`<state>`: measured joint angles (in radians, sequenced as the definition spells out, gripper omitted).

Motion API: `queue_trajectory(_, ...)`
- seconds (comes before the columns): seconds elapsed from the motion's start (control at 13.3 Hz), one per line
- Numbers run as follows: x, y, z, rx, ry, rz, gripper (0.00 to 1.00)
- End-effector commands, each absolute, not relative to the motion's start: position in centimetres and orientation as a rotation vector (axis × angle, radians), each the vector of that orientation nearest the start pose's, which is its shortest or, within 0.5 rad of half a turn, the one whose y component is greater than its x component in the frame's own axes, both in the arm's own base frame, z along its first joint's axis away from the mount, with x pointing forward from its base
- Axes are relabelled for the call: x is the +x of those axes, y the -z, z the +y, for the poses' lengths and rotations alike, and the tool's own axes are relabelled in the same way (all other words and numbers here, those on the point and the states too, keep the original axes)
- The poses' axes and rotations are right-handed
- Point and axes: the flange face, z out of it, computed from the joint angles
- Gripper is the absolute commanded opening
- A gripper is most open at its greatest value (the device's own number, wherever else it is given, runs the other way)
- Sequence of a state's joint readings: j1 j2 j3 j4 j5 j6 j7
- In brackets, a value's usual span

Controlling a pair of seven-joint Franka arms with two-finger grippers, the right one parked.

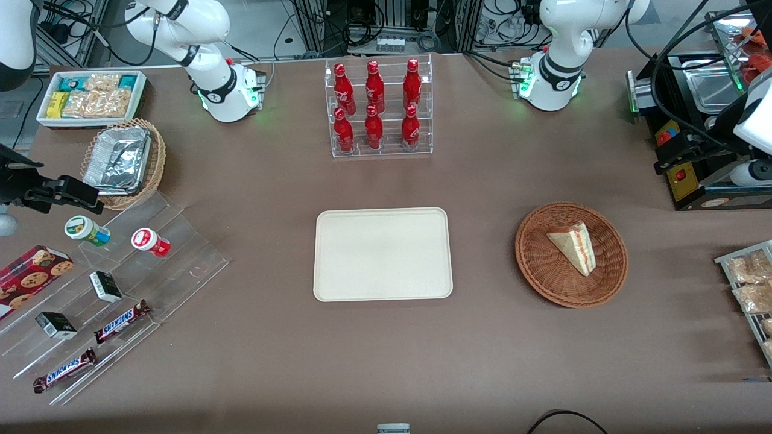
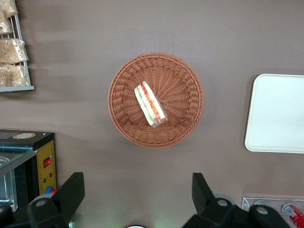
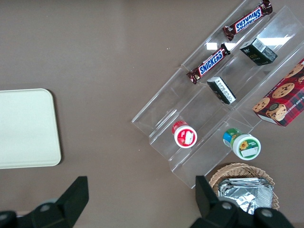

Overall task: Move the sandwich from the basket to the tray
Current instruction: 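Move the left gripper out toward the wicker basket with the sandwich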

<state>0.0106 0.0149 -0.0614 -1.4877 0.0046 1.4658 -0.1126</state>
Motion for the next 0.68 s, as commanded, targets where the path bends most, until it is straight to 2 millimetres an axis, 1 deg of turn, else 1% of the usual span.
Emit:
queue_trajectory(0.0, 55.0, -64.9, -2.8, -3.144, -0.056, -0.069, 1.0)
queue_trajectory(0.3, 55.0, -63.8, -2.9, -3.142, -0.087, -0.072, 1.0)
queue_trajectory(0.45, 55.1, -62.6, -2.8, -3.139, -0.118, -0.084, 1.0)
queue_trajectory(0.6, 55.4, -61.4, -2.6, -3.131, -0.112, -0.091, 1.0)
